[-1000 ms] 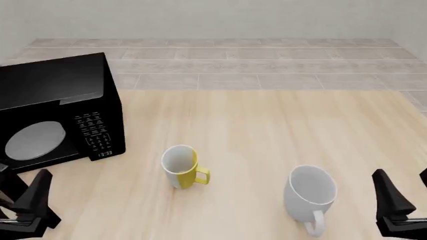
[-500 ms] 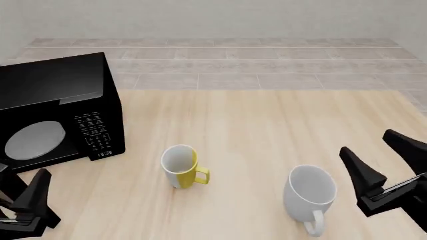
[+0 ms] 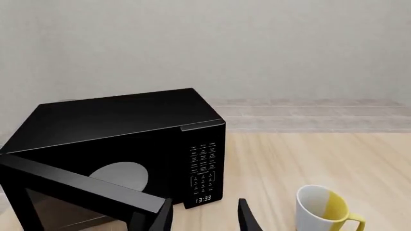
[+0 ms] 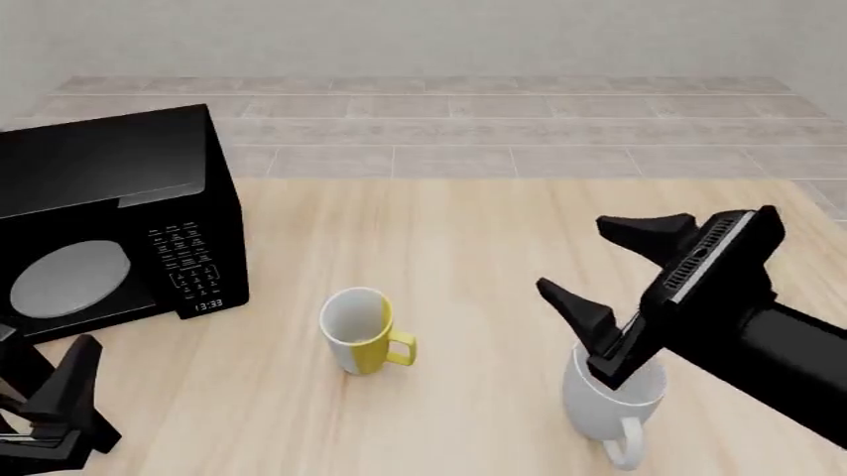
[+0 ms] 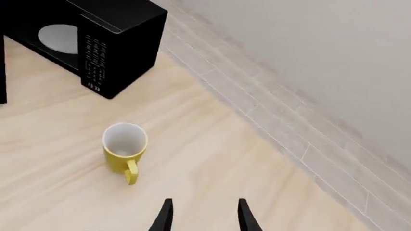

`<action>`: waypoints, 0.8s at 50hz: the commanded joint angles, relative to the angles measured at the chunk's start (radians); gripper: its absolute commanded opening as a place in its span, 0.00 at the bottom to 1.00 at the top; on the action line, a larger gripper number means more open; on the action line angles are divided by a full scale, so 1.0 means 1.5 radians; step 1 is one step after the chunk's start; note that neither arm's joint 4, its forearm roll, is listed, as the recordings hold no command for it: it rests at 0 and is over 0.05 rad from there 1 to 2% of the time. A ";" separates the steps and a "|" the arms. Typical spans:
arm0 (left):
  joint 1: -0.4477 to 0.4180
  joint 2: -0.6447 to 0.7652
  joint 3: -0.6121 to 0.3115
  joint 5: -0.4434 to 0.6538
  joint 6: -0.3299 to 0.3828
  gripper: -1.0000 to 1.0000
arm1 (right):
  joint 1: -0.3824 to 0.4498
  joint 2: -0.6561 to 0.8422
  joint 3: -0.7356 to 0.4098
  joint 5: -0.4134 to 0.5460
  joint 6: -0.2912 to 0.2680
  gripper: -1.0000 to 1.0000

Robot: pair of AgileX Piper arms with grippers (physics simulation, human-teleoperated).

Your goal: Put the yellow and white mug to the front of the white mug.

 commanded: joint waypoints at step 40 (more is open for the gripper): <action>0.000 0.000 0.000 0.000 0.000 1.00 | 0.173 0.305 -0.093 -0.046 0.089 1.00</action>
